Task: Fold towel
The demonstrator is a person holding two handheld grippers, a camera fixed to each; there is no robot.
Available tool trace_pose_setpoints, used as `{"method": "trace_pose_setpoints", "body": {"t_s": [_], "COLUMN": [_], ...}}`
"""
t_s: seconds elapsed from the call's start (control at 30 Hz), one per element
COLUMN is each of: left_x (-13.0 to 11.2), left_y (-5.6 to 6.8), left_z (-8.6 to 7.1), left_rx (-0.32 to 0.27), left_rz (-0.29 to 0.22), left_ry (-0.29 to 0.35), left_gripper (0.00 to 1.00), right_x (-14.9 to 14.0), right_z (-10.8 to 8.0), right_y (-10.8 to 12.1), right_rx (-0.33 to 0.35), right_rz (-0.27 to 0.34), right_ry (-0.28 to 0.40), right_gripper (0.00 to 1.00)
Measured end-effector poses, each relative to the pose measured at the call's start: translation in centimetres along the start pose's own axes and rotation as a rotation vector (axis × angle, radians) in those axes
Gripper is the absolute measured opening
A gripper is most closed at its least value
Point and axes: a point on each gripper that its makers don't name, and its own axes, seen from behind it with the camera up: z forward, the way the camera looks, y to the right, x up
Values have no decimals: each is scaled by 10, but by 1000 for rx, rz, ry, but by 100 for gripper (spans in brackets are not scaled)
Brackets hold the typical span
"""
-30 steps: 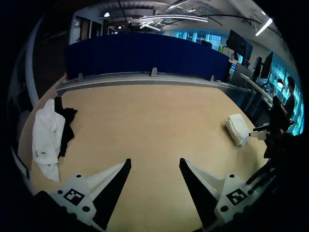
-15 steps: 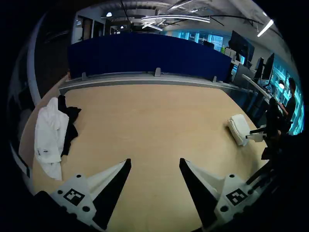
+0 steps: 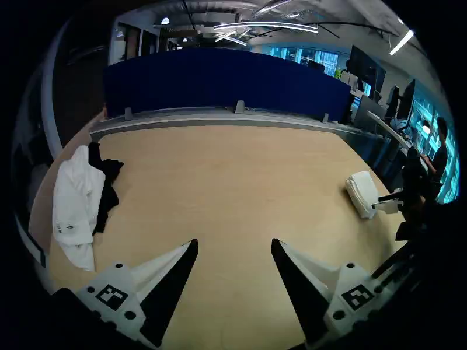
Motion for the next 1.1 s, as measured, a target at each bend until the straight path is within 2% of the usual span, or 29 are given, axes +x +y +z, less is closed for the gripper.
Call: {"method": "trace_pose_setpoints", "body": {"t_s": [0.2,0.63,0.8,1.1], "left_x": [0,-1,-1,-3], "left_y": [-2,-10,-15,-21], "left_z": [0,0,0,1], "left_rx": [5,33,52,78], "left_rz": [-7,-21,-32,-46], "left_ry": [1,-1,1,0], "left_gripper": [93,93,93,93], "right_x": [30,86,96,96], "right_z": [-1,25,37,56], "right_y": [3,9,13,16], "right_rx": [0,5,4,6], "right_rz": [-9,-50,-51,-47], "right_ry": [47,78,74,43], "right_gripper": [100,100,100,100]}}
